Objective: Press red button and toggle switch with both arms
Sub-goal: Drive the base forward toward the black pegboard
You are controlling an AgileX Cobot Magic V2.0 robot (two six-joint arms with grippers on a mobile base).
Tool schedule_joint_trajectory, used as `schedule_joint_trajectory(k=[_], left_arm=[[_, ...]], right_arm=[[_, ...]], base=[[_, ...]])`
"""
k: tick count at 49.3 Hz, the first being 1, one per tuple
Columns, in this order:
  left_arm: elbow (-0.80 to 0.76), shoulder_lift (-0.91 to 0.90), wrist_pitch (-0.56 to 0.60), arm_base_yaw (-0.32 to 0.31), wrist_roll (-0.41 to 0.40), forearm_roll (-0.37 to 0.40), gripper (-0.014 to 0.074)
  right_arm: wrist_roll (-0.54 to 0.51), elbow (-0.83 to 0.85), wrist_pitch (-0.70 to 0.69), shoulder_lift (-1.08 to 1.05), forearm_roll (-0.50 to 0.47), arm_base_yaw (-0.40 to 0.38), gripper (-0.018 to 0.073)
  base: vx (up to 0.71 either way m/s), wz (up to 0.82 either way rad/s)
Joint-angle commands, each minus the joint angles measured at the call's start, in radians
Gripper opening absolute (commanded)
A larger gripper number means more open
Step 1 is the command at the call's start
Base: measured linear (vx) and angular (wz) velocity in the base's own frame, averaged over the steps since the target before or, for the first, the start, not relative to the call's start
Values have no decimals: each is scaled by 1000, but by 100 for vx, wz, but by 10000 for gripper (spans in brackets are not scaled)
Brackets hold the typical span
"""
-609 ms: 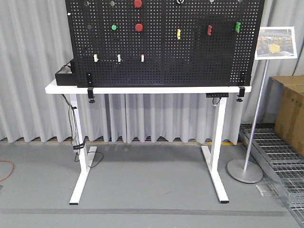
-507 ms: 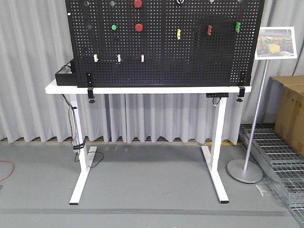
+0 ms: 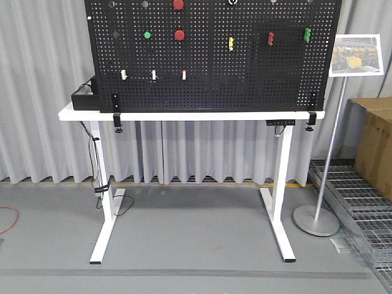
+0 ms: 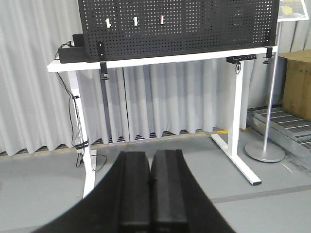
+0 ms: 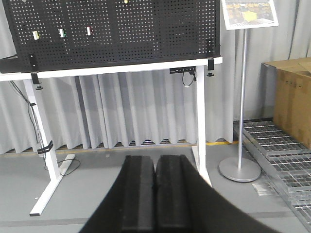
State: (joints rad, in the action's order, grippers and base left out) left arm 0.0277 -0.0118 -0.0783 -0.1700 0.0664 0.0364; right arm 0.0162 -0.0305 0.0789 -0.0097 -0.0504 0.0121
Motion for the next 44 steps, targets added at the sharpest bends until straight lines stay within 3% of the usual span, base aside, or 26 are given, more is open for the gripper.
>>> schedule_joint_trajectory(k=[1, 44], left_arm=[[34, -6, 78, -1, -7, 3, 1], [34, -6, 78, -1, -7, 3, 1]], right_arm=[[-2, -11, -79, -17, 4, -6, -3], [-2, -11, -79, -17, 4, -6, -3]], base=[[1, 0], [13, -6]])
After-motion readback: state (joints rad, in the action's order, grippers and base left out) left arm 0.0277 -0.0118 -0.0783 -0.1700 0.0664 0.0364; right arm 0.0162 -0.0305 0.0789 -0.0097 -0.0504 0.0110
